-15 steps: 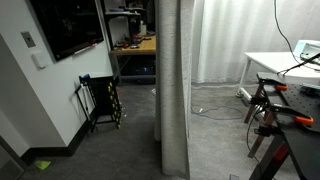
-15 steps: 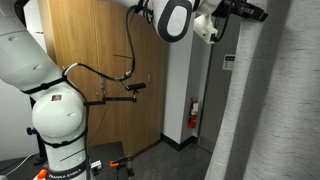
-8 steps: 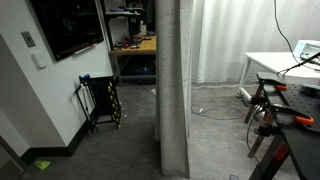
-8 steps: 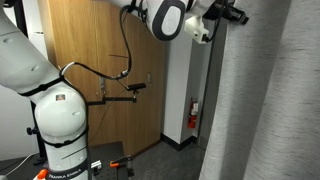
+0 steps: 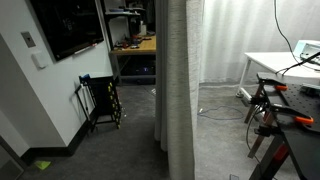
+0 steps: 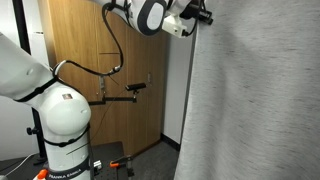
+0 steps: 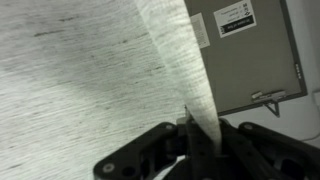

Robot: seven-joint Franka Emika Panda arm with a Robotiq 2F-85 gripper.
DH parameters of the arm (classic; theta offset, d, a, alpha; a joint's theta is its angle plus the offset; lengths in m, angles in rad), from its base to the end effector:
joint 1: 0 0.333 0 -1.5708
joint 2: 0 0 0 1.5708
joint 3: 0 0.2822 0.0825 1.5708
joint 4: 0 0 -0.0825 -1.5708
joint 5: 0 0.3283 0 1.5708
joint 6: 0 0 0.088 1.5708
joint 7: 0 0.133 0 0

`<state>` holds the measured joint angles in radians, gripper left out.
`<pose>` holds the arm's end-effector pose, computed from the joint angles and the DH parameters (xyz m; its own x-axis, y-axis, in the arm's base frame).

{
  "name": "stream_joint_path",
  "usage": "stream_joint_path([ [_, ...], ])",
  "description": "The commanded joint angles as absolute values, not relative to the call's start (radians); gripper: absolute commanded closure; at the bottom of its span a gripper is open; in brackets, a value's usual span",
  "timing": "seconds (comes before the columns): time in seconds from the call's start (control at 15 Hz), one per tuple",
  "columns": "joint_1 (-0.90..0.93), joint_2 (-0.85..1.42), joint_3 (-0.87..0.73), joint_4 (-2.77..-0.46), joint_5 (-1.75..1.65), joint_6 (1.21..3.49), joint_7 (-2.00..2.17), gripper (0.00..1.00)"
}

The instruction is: Slide the curtain to the left

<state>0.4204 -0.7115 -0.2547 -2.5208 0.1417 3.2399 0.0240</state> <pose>0.3720 0.0150 0.6580 0.2206 -0.2801 0.9343 0.1736 -0.9313 -0.3202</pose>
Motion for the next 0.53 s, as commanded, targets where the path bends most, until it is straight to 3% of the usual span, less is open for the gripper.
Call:
stream_joint_path([
  [0.0, 0.453, -0.770, -0.199, -2.582, 0.116, 3.141, 0.007, 0.99],
  [0.47, 0.430, -0.811, -0.032, -2.596, 0.128, 3.070, 0.041, 0.99],
])
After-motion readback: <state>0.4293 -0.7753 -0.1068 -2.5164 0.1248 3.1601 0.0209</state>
